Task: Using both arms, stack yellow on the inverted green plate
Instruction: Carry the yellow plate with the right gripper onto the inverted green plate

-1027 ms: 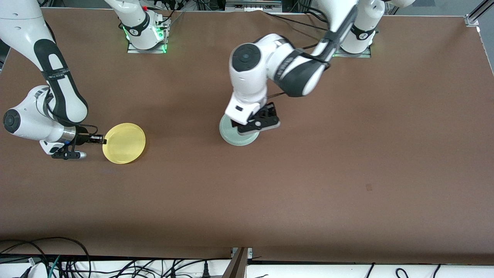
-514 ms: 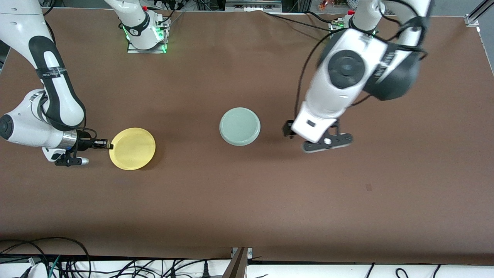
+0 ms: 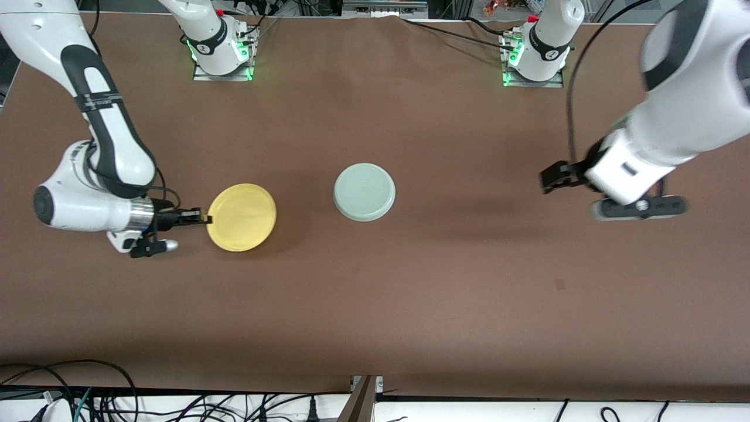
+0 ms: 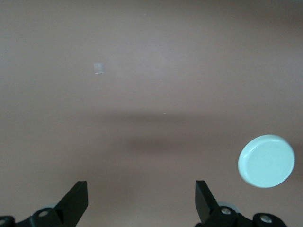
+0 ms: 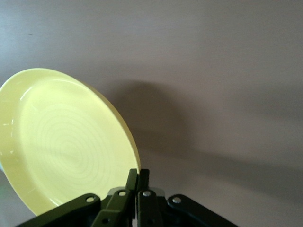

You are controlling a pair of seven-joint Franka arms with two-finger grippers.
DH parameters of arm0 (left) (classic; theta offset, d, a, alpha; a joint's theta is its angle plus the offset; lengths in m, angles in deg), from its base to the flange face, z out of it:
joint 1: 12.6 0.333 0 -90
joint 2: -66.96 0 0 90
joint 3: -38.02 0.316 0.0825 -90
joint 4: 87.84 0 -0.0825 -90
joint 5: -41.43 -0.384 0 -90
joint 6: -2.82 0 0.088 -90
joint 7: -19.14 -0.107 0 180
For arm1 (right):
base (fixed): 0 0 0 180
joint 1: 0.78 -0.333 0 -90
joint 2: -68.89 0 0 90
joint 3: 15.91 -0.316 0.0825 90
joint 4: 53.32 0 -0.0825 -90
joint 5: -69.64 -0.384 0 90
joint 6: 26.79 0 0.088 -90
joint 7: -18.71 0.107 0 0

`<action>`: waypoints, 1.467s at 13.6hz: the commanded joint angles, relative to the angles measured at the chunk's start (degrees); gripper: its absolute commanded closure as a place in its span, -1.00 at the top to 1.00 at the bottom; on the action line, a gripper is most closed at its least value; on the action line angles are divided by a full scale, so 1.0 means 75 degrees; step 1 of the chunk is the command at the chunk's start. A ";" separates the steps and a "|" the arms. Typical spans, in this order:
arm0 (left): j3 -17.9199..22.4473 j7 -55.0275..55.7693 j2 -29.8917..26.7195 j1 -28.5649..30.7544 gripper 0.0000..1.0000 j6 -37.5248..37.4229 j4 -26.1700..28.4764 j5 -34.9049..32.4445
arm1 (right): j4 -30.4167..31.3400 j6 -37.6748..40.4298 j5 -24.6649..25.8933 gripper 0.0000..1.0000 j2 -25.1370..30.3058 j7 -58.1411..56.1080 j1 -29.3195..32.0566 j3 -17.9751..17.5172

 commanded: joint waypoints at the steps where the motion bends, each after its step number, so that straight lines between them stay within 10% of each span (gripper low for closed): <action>1: 0.0560 -0.0921 -0.1138 0.0226 1.00 0.0085 0.1370 0.0079 | 0.0021 0.0091 -0.0118 -1.00 0.0076 0.1234 0.0038 -0.0865; 12: 0.1114 -0.1532 -0.2851 0.0636 1.00 0.0612 0.3775 -0.0929 | 0.1918 -0.3351 -0.0118 -1.00 0.0474 0.3452 -0.2386 -0.1571; 20: 0.1079 -0.1544 -0.2782 0.0930 1.00 0.0565 0.3343 -0.0518 | 0.2177 -0.4139 -0.0083 -1.00 0.0217 0.3900 -0.2974 -0.1500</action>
